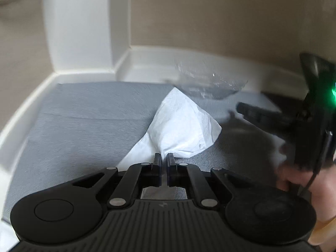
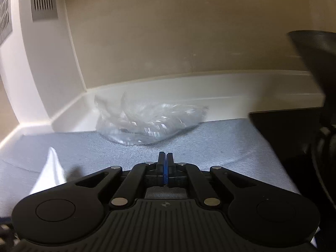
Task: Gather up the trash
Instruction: 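Carry the tissue in the left tool and plastic bag in the right tool down over the bin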
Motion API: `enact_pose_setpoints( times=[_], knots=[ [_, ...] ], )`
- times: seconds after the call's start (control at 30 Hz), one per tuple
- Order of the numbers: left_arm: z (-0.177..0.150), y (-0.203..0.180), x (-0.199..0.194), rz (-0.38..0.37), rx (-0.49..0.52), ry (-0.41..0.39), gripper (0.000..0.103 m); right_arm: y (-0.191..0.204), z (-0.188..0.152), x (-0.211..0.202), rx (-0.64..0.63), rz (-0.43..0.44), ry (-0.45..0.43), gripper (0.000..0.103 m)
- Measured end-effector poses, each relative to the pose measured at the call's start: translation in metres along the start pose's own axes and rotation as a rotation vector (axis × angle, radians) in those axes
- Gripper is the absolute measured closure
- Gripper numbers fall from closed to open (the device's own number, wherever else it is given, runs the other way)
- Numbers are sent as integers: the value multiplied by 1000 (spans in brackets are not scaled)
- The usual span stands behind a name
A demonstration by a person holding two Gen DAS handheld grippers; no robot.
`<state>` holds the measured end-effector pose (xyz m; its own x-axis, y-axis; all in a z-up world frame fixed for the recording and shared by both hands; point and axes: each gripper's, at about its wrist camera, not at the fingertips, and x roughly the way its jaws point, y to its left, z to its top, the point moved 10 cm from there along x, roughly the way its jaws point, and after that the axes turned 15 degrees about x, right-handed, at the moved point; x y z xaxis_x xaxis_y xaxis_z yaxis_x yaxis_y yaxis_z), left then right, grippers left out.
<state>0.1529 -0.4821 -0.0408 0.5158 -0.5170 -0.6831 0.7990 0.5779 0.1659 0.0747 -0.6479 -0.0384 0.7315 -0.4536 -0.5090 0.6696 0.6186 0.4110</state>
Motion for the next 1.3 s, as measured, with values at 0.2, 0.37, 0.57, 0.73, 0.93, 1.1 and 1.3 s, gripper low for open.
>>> enact_pose_setpoints(
  times=[0.2, 0.37, 0.57, 0.73, 0.93, 1.1, 1.3],
  knots=[
    [-11, 16, -43, 44, -58, -36, 99, 12, 17, -22, 21, 61, -28, 53],
    [-29, 31, -58, 59, -105, -33, 99, 51, 37, 5, -109, 85, -75, 6],
    [-46, 50, -62, 59, -139, -8, 99, 55, 29, 88, -119, -14, 115, 27],
    [-49, 61, -76, 75, -180, -38, 99, 36, 27, 79, -42, -22, 76, 101],
    [-46, 61, -119, 89, -218, -109, 99, 49, 59, -11, 54, 72, -109, 101],
    [-56, 50, -191, 126, -227, -181, 99, 85, 64, -131, 3, 258, -246, 101],
    [-100, 21, -273, 189, -207, -222, 99, 98, 31, -266, -128, 477, -255, 101]
  ],
)
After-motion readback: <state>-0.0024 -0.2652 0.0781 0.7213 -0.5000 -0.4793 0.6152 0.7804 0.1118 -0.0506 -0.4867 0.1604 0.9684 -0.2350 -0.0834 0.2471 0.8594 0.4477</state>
